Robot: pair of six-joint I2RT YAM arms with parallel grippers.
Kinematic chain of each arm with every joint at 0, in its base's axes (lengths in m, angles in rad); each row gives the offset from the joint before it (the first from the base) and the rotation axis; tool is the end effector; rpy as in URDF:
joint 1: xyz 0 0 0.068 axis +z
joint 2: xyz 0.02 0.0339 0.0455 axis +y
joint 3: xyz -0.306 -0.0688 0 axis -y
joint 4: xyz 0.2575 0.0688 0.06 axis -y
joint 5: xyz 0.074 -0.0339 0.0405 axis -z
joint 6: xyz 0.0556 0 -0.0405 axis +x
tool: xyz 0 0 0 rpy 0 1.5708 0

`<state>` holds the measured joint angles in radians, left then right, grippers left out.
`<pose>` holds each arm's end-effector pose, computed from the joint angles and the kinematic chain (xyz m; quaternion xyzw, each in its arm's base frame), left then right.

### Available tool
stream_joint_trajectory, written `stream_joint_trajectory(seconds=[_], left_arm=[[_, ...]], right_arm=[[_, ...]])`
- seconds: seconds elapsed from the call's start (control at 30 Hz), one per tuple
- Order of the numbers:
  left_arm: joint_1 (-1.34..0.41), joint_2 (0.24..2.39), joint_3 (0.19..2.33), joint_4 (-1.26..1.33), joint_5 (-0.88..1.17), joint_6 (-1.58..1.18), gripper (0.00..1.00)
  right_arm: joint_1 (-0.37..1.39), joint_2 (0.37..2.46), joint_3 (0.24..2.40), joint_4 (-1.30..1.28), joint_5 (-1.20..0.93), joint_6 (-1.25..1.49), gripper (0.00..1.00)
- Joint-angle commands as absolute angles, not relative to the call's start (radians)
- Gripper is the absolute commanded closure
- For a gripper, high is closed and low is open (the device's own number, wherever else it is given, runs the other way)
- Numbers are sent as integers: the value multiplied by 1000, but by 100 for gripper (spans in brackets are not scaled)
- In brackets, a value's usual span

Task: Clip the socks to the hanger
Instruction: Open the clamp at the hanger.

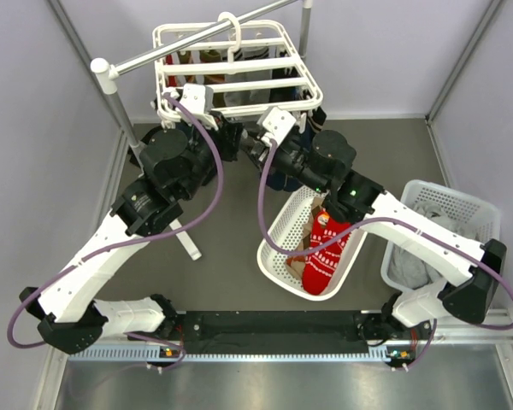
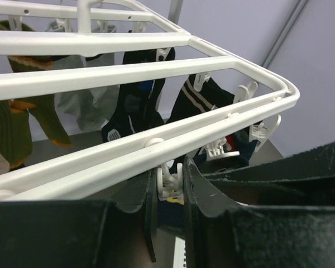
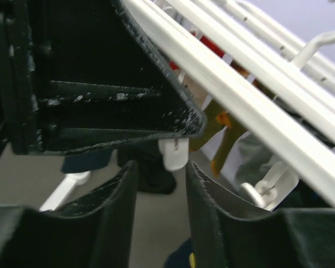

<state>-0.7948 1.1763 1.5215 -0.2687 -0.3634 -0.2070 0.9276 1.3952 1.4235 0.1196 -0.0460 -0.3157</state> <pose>0.1892 -0.1646 0.5492 0.0667 0.6781 -0.2388 0.6919 0.2081 0.2819 0.5011 -0.3943 0.5205 0.2424 0.7175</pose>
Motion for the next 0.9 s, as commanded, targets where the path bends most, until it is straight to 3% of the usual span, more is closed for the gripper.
stream_joint_trajectory(seconds=[0.0, 0.13, 0.4, 0.63, 0.87], left_arm=[[-792, 1140, 1505, -184, -397, -219, 99], [-790, 1135, 1502, -199, -400, -232, 100], [-790, 1135, 1506, -230, -405, -267, 100], [-790, 1161, 1542, -285, -380, -301, 100], [-790, 1167, 1574, -333, -374, -319, 100]], right_arm=[[953, 1318, 1453, -32, -54, -215, 52], [954, 1243, 1459, -190, -45, -97, 34], [953, 1046, 1347, -760, 190, 188, 20], [919, 900, 1100, -879, 363, 562, 21], [728, 900, 902, -748, 388, 647, 27]])
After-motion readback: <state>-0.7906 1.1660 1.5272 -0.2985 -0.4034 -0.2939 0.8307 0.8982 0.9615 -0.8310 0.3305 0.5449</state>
